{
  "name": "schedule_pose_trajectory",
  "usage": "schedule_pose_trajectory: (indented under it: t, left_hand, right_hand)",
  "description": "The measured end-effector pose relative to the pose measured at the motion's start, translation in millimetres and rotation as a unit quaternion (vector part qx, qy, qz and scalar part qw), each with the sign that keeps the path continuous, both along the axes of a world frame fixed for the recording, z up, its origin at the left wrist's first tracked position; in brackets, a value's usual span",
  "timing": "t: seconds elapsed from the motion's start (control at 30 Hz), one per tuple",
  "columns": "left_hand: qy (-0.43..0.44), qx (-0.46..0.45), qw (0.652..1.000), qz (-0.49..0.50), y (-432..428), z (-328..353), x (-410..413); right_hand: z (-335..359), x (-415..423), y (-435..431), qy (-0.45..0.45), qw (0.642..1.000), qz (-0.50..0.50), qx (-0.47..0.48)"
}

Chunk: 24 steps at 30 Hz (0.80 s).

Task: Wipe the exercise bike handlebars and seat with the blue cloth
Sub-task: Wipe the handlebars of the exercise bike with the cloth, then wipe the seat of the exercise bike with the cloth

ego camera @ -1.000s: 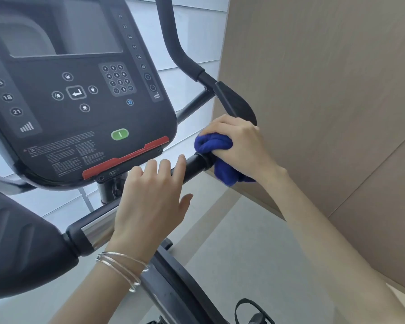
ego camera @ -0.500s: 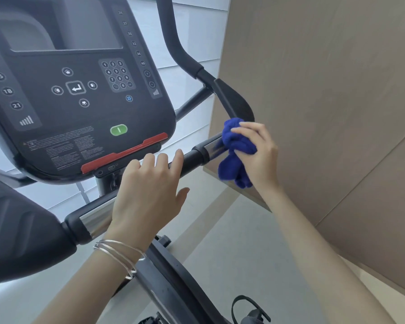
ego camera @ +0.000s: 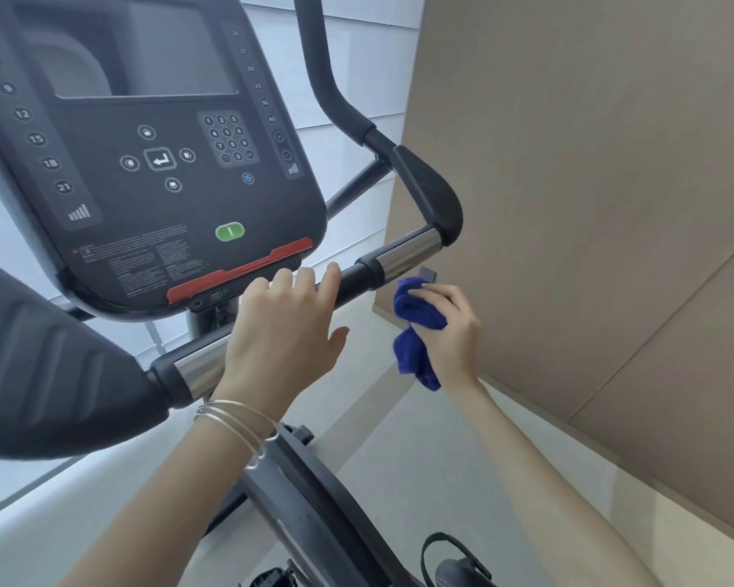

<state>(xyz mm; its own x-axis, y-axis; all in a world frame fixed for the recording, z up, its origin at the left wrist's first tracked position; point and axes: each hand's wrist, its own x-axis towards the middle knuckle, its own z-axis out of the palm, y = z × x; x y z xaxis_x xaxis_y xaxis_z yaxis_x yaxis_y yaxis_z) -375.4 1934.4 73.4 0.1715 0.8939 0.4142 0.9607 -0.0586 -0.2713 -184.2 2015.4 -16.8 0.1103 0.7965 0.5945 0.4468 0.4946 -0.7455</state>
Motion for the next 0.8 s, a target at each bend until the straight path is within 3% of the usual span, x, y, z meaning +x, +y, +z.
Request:
schedule_pose_trajectory:
  t: [0.1,0.23,0.3,0.4,0.53,0.8]
  left_hand:
    - [-0.008,-0.005,1.0,-0.001,-1,2,-2]
    - [-0.013,-0.008,1.0,-0.015,-1,3,-2]
    - [-0.017,-0.011,1.0,-0.017,0,1,-2]
    - [-0.024,-0.014,0.999,-0.036,0,0,-3]
    - [-0.051,-0.005,0.991,-0.124,-5,3,-7]
    - [-0.094,-0.022,0.937,-0.336,-21,-19,-5]
  right_hand:
    - [-1,-25,-3,0.027,0.999,0.025,0.015]
    - [16,-18,14,0.196,0.974,-0.112,-0.012]
    - [27,-4,13,0.224,0.96,-0.169,-0.003]
    - [37,8,-9,0.132,0.978,-0.157,0.034]
    - [23,21,-64,0.056,0.99,-0.128,-0.002]
    - [-31,54,-213,-0.021,0.965,-0.24,-0.101]
